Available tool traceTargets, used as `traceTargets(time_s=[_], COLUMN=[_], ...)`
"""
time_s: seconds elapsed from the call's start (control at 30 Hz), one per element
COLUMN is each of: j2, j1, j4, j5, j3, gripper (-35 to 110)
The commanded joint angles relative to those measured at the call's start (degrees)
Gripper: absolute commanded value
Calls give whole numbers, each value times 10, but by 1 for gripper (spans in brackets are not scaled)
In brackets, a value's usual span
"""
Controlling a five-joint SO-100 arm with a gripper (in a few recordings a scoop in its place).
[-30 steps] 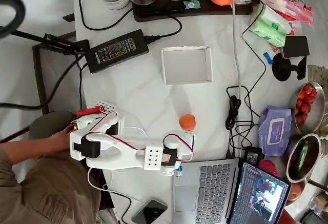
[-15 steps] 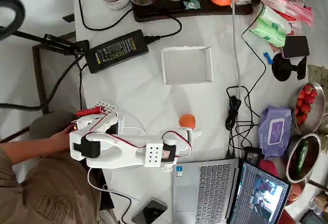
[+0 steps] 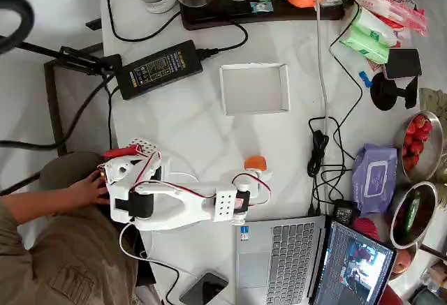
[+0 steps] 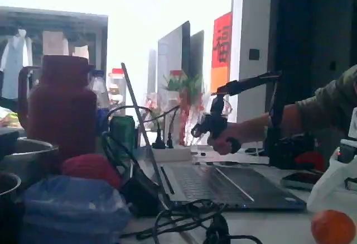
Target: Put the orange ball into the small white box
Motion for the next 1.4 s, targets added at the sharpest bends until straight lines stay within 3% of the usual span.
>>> traceTargets(time_s=[0.0,0.67,1.0,1.37], j2=[1,-98,-98,-111], j1=[4,4,4,3], j4=[-4,-3,-3,3], j5=[-3,-4,-7,-11], j3=[-20,-84,-82,-98], gripper=[40,39,13,12])
